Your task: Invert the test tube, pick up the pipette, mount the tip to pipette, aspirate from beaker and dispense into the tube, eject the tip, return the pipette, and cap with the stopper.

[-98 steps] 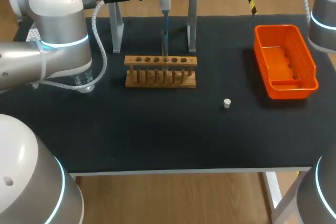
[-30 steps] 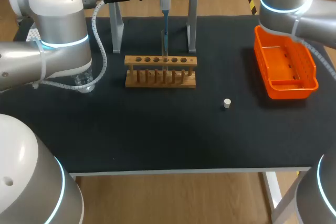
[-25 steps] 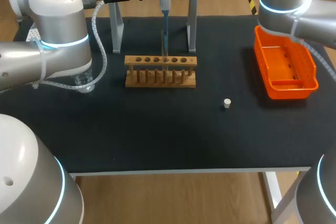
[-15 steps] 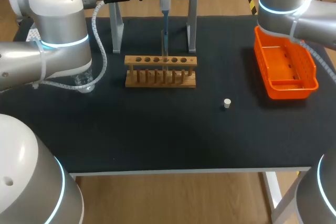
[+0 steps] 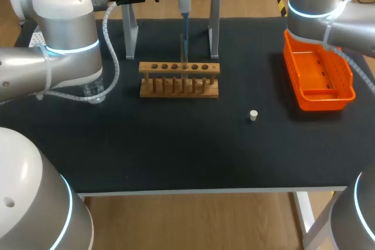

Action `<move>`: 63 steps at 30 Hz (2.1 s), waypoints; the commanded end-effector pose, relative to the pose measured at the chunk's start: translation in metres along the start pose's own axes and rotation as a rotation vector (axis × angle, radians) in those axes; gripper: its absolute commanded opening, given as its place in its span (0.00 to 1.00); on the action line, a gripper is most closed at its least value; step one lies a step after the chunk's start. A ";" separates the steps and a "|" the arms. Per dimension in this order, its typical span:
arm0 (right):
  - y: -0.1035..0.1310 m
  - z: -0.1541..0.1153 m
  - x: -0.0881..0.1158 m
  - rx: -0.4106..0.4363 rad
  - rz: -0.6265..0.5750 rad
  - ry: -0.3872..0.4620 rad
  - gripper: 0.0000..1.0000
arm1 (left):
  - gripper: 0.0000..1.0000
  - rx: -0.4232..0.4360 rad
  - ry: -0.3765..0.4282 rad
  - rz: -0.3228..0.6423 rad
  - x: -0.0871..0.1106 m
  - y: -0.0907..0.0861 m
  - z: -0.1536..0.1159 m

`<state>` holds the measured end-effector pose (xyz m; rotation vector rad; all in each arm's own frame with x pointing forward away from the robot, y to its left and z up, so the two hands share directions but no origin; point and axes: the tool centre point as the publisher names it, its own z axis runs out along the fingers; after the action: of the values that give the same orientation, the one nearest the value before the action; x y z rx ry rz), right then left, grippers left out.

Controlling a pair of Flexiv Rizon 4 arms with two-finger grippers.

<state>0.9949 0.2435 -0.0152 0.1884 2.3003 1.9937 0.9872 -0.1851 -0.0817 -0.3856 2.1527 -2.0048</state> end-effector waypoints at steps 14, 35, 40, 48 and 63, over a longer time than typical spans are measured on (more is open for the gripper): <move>-0.021 -0.003 0.012 0.000 0.025 0.000 0.00 | 0.00 0.005 -0.005 0.001 0.000 -0.003 0.001; 0.007 -0.013 0.012 -0.079 -0.060 -0.016 0.00 | 0.00 0.005 -0.005 0.001 0.000 -0.003 0.001; 0.018 -0.024 0.011 -0.118 -0.112 -0.030 0.40 | 0.00 0.005 -0.005 0.001 0.000 -0.003 0.001; 0.016 -0.064 0.008 -0.139 -0.155 -0.037 1.00 | 0.00 0.005 -0.005 0.001 0.000 -0.003 0.001; -0.068 -0.124 0.021 -0.106 -0.255 -0.005 1.00 | 0.00 0.005 -0.005 0.001 0.000 -0.003 0.001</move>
<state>0.9589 0.1354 -0.0469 -0.0900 2.0868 1.9614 0.9878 -0.1853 -0.0793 -0.3845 2.1465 -2.0072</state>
